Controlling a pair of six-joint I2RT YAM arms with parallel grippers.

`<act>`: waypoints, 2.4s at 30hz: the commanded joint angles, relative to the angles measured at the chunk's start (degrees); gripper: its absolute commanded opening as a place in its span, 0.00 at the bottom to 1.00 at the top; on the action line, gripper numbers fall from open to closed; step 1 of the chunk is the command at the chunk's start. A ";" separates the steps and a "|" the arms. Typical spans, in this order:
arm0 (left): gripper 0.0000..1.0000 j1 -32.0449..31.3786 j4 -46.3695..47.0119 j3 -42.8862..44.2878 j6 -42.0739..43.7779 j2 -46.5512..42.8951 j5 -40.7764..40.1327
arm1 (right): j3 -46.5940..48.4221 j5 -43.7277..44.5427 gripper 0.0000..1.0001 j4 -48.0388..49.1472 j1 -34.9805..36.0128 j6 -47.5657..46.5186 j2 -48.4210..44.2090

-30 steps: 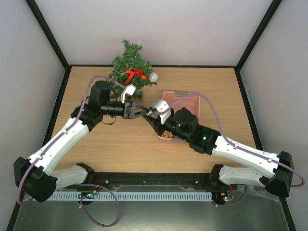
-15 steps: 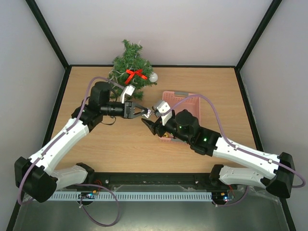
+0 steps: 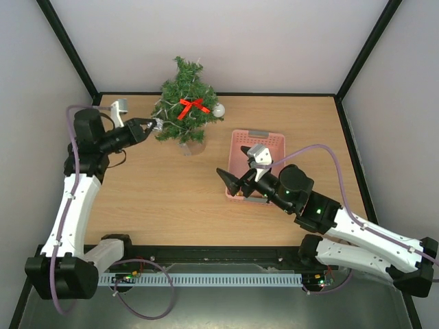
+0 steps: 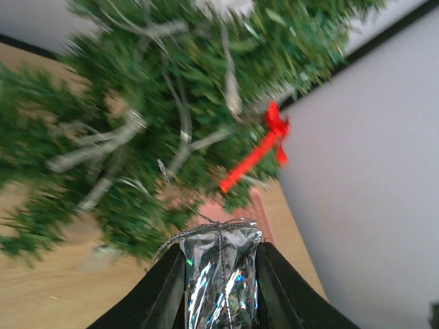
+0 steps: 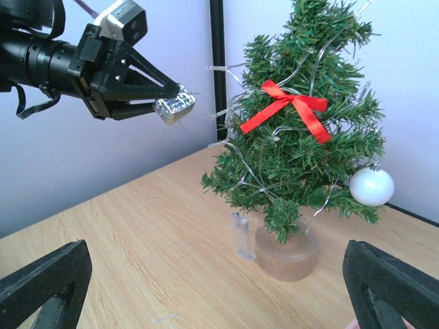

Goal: Decorate the small christmas tree
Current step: Place the decoration item on the Christmas tree.

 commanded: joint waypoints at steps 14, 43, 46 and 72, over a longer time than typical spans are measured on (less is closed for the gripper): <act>0.27 4.32 6.71 1.51 2.22 6.52 -14.48 | -1.76 2.55 0.98 -0.82 0.28 2.05 -4.65; 0.28 3.55 34.10 -4.76 -12.79 25.85 -5.40 | 2.77 1.06 0.98 0.59 0.25 2.99 3.30; 0.28 2.65 34.92 -4.52 -13.22 27.12 -5.35 | 2.84 1.06 0.98 0.72 0.26 2.82 3.48; 0.28 0.37 38.47 -3.70 -12.27 32.98 -7.86 | 1.77 2.29 0.98 0.02 0.29 2.85 1.69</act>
